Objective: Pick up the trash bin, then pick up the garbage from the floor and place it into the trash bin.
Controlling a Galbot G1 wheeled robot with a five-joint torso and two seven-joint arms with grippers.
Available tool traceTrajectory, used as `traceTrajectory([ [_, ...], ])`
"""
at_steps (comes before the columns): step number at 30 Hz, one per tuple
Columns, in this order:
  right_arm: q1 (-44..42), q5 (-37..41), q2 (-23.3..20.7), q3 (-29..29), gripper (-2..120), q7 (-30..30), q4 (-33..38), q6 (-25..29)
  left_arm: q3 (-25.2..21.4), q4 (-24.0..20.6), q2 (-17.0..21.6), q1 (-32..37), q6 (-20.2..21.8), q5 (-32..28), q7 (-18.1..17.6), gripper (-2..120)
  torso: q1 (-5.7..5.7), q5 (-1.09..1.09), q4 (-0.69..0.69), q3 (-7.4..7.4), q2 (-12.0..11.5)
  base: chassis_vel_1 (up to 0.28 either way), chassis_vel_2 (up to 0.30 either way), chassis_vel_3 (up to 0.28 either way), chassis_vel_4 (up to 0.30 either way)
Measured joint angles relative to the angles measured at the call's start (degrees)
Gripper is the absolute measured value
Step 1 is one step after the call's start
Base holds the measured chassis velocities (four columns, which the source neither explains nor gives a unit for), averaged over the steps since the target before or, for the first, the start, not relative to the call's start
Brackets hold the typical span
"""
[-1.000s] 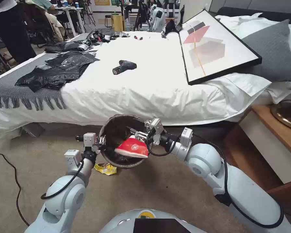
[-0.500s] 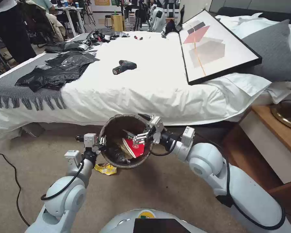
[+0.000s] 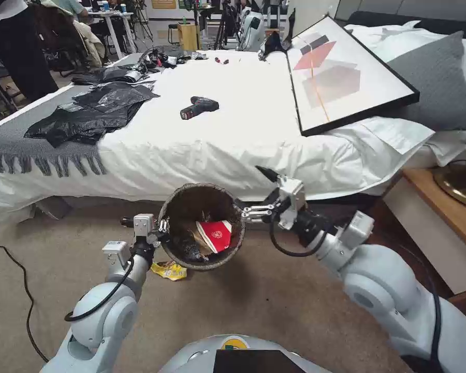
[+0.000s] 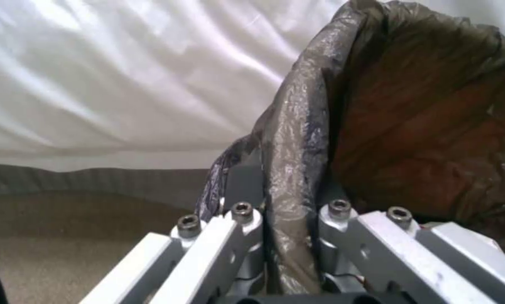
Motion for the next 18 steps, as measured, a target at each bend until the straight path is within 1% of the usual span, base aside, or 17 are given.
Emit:
traceTrajectory([
  [1, 0.0, 0.0, 0.0, 0.0, 100, 0.0, 0.0, 0.0, 0.0, 0.0, 0.0, 0.0, 0.0, 0.0, 0.0, 7, 0.0, 0.0, 0.0, 0.0, 0.0, 0.0, 0.0, 0.0, 0.0],
  [2, -2.5, -2.1, 1.3, 2.6, 100, 0.1, -0.2, 0.9, 0.0, -0.1, 0.0, 0.1, -0.1, 0.0, 0.1, 7, 0.0, -0.01, 0.02, 0.0, 0.0, 0.0, 0.0, 0.0, 0.0],
  [4, -5.0, -4.2, 3.0, 4.9, 100, 0.0, -0.5, 2.0, 0.0, -0.2, 0.0, 0.2, -0.1, 0.0, 0.2, 7, 0.0, -0.01, 0.0, 0.0, 0.0, 0.0, 0.0, 0.0, 0.0],
  [5, -5.0, -4.2, 3.0, 4.9, 100, 0.0, -0.5, 2.0, 0.0, -0.2, 0.0, 0.2, -0.1, 0.0, 0.2, 7, 0.0, -0.01, 0.0, 0.0, 0.0, 0.0, 0.0, 0.0, 0.0],
  [7, -10.0, -8.4, 6.7, 8.2, 100, 0.1, -0.8, 4.9, -0.1, -0.2, -0.1, 0.4, -0.2, 0.1, 0.4, 7, 0.0, -0.01, 0.0, 0.0, 0.0, 0.0, 0.0, 0.0, 0.0],
  [8, -12.8, -11.0, 9.1, 9.6, 100, 0.5, -1.0, 6.9, -0.2, -0.2, -0.1, 0.7, -0.3, 0.1, 0.4, 7, 0.0, -0.02, 0.02, 0.0, 0.0, 0.0, 0.0, 0.0, 0.0],
  [9, -16.1, -14.7, 12.1, 10.7, 100, 0.8, -1.4, 10.1, -0.4, -0.3, 0.0, 1.0, -0.4, 0.2, 0.5, 7, 0.0, -0.01, 0.02, 0.0, 0.0, 0.0, 0.0, 0.0, 0.0],
  [10, -16.1, -14.7, 12.1, 10.7, 100, 0.8, -1.4, 10.1, -0.4, -0.3, 0.0, 1.0, -0.4, 0.2, 0.5, 7, 0.0, -0.01, 0.02, 0.0, 0.0, 0.0, 0.0, 0.0, 0.0],
  [12, -21.3, -19.9, 16.2, 11.8, 100, 1.5, -2.8, 15.6, -0.6, -0.5, 0.3, 1.4, -0.5, 0.2, 0.7, 7, 0.0, -0.02, -0.01, 0.0, 0.0, 0.0, 0.0, 0.0, 0.0],
  [13, -21.3, -19.9, 16.2, 11.8, 100, 1.5, -2.8, 15.6, -0.6, -0.5, 0.3, 1.4, -0.5, 0.2, 0.7, 7, 0.0, -0.02, -0.01, 0.0, 0.0, 0.0, 0.0, 0.0, 0.0],
  [14, -22.5, -20.9, 17.1, 12.0, 100, 1.6, -3.1, 16.6, -0.7, -0.5, 0.4, 1.5, -0.6, 0.1, 0.8, 7, 0.0, -0.02, -0.02, 0.0, 0.0, 0.0, 0.0, 0.0, 0.0],
  [16, -25.2, -23.0, 19.7, 12.5, 100, 2.6, -4.1, 19.1, -1.0, -0.6, 0.5, 1.6, -0.7, 0.1, 1.1, 7, 0.0, -0.03, 0.02, 0.0, 0.0, 0.0, 0.0, 0.0, 0.0],
  [18, -25.5, -23.2, 20.1, 12.6, 100, 2.8, -4.3, 19.4, -1.0, -0.6, 0.5, 1.7, -0.7, 0.1, 1.1, 7, 0.0, -0.02, 0.01, 0.0, 0.0, 0.0, 0.0, 0.0, 0.0],
])
